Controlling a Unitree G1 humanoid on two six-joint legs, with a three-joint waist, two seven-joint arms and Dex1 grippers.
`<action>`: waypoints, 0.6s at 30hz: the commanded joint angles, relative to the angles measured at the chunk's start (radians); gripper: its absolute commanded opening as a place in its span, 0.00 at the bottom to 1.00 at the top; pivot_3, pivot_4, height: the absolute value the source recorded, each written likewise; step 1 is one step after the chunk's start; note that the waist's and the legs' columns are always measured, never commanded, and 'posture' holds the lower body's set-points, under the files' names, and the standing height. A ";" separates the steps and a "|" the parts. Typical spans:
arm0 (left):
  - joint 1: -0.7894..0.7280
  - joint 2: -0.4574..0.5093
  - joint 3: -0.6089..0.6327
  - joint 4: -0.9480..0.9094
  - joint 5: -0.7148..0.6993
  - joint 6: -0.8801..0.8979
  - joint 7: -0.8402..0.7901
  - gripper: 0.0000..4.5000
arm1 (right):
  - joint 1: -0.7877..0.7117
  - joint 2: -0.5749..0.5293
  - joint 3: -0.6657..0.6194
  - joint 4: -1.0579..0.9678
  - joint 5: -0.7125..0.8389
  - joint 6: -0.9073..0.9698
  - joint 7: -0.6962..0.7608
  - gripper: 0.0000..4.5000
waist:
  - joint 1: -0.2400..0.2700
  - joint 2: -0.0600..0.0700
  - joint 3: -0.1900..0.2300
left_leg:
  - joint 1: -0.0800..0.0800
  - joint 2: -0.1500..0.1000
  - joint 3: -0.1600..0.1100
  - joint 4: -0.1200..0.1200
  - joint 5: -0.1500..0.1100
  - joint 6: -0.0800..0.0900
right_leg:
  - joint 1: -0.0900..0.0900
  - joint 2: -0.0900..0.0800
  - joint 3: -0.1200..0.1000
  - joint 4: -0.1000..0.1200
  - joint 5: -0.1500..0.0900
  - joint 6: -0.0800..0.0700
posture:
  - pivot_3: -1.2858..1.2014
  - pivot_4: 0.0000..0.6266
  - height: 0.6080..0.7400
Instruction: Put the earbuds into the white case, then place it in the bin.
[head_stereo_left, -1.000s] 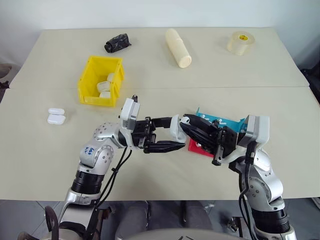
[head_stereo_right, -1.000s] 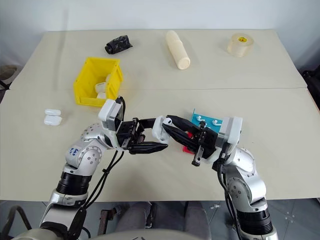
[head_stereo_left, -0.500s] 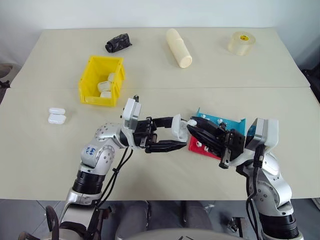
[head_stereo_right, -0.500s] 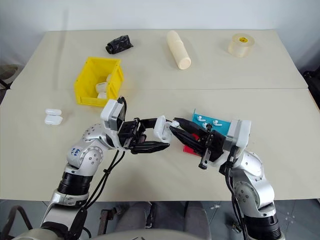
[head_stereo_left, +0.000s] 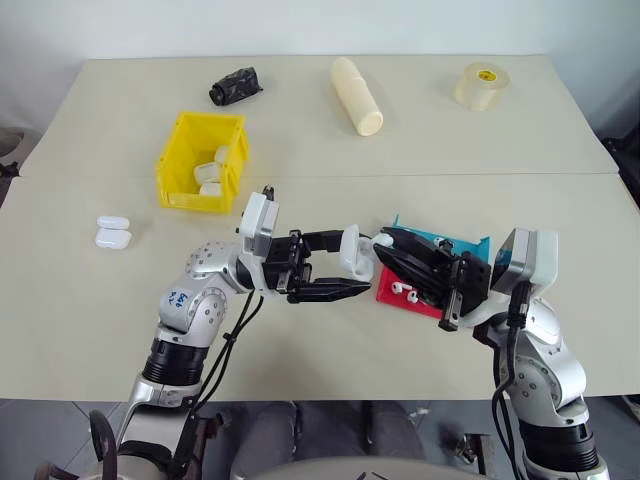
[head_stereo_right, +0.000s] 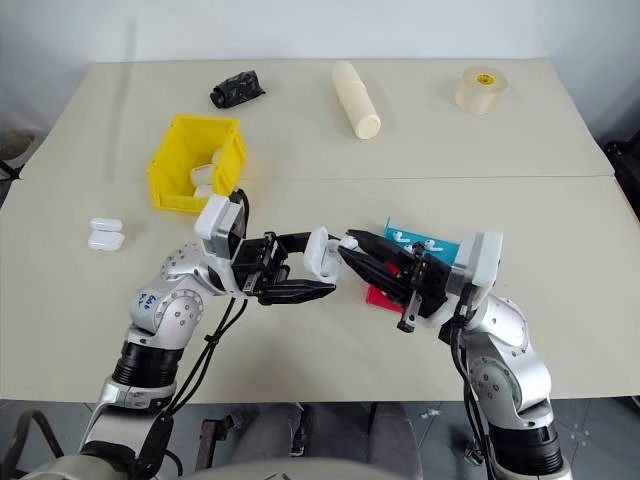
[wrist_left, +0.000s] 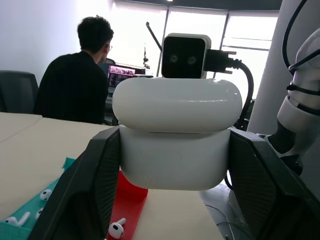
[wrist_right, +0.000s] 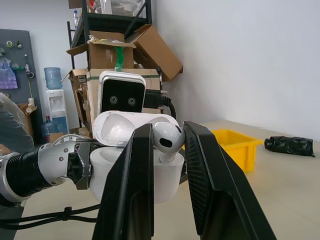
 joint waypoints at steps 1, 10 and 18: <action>-0.006 0.008 0.024 -0.058 -0.029 -0.030 -0.026 0.62 | 0.000 -0.029 -0.006 -0.013 -0.004 0.030 0.005 0.11 | 0.000 0.000 0.000 | 0.000 0.000 0.000 0.000 0.000 0.000 | 0.000 0.000 0.000 0.000 0.000 0.000 | 0.52 0.24 1.00; -0.009 0.015 0.001 -0.059 -0.018 -0.028 -0.044 0.62 | -0.024 -0.052 0.045 0.001 -0.082 0.036 0.018 0.11 | 0.000 0.000 0.000 | 0.000 0.000 0.000 0.000 0.000 0.000 | 0.000 0.000 0.000 0.000 0.000 0.000 | 0.52 0.24 1.00; -0.016 0.007 -0.008 -0.049 0.008 -0.052 -0.057 0.62 | -0.045 -0.120 0.070 -0.011 -0.078 0.144 0.005 0.11 | 0.001 0.000 0.000 | 0.000 0.000 0.000 0.000 0.000 0.000 | 0.000 0.000 0.000 0.000 0.000 0.000 | 0.52 0.24 1.00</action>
